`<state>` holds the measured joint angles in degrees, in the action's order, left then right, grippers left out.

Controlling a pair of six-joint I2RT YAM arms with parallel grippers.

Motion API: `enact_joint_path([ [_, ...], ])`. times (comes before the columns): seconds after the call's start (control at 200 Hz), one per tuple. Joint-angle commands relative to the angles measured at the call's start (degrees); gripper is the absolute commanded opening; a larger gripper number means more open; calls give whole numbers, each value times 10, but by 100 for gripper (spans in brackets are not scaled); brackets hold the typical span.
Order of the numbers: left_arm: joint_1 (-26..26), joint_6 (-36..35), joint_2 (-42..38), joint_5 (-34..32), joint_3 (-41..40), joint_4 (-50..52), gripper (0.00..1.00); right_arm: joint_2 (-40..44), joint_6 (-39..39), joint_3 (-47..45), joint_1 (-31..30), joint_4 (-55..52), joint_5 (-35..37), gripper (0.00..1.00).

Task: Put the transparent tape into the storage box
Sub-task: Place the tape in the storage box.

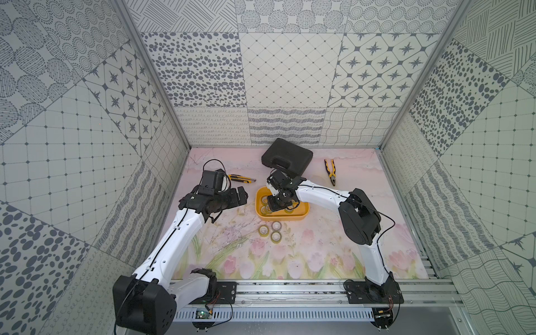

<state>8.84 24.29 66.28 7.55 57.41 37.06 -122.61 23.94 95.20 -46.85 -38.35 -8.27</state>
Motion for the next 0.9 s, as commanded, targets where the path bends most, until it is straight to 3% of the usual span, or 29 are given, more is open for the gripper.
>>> enact_joint_path([
  [0.0,-1,-1,-1,12,1,3,99,-17,3,21,-6,6,-7,27],
  [0.225,-1,-1,-2,12,2,4,99,-16,8,28,-7,6,-14,41],
  [0.896,-1,0,-1,11,1,4,99,54,-3,19,-7,8,0,44],
])
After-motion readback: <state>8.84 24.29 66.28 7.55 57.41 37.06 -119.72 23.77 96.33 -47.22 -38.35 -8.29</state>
